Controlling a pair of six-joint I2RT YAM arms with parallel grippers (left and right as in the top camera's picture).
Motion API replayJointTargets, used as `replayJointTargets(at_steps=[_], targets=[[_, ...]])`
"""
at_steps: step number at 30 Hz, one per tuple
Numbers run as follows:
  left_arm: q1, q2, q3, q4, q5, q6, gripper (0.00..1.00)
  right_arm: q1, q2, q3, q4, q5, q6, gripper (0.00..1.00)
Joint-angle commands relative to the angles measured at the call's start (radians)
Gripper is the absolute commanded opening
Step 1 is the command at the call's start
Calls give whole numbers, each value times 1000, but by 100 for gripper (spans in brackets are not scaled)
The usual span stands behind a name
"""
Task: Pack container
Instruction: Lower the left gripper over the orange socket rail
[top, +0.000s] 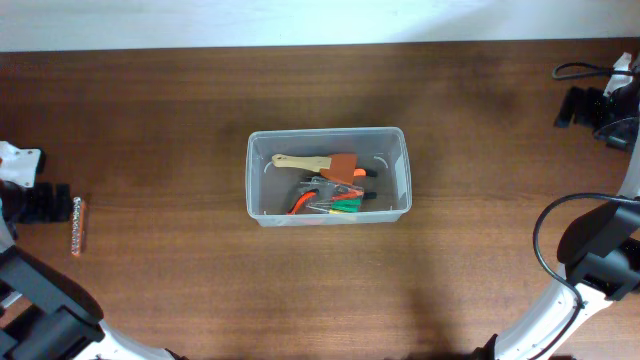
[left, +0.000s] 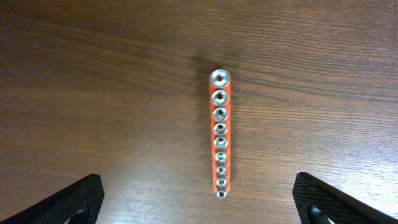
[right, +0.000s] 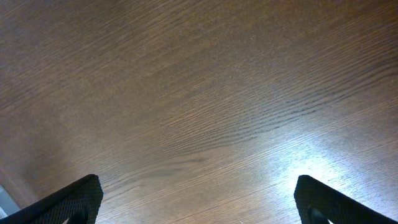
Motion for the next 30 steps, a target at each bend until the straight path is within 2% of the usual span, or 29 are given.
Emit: replayJointTargets(at_steps=[1, 5, 8, 13, 30], targets=[[-29, 62, -2, 3, 22, 36, 99, 5, -9, -4, 0, -2, 5, 99], [-60, 106, -2, 16, -26, 30, 99, 5, -9, -4, 0, -2, 5, 99], [-71, 129, -2, 35, -95, -33, 99, 5, -9, -4, 0, -2, 5, 99], [-65, 136, -2, 36, -94, -90, 99, 5, -9, -4, 0, -2, 5, 98], [-47, 138, -6, 20, -90, -89, 99, 5, -9, -4, 0, -2, 5, 99]])
